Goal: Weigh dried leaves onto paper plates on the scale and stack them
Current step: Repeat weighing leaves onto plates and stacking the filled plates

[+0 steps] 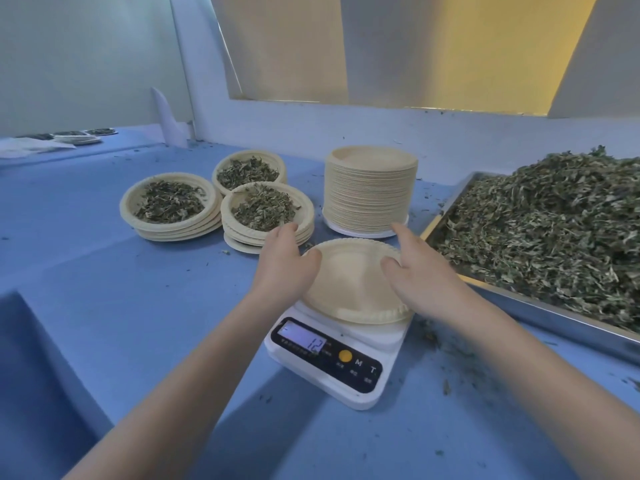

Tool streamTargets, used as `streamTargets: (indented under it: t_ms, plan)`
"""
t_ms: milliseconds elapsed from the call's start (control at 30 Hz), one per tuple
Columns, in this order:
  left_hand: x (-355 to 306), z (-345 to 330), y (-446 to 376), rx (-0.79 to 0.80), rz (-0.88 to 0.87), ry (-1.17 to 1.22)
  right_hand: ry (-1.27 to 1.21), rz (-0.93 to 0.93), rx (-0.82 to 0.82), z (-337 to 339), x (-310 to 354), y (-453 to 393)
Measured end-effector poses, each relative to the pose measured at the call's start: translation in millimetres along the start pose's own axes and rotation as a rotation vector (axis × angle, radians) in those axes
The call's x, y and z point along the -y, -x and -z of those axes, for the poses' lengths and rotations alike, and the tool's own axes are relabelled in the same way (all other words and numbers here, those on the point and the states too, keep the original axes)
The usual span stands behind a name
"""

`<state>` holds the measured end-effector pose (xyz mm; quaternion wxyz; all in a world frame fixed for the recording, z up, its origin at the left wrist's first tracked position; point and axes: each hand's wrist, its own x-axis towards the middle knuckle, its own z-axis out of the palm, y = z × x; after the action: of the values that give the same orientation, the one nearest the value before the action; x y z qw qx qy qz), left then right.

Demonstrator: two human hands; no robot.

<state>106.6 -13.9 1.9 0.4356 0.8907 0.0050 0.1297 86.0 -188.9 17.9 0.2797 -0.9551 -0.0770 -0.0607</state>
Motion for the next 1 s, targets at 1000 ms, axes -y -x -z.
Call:
streamTargets:
  t_ms: [1000]
  plan:
    - [-67, -33, 8, 0.075, -0.399, -0.074, 0.063, 0.176, 0.100, 30, -18, 21]
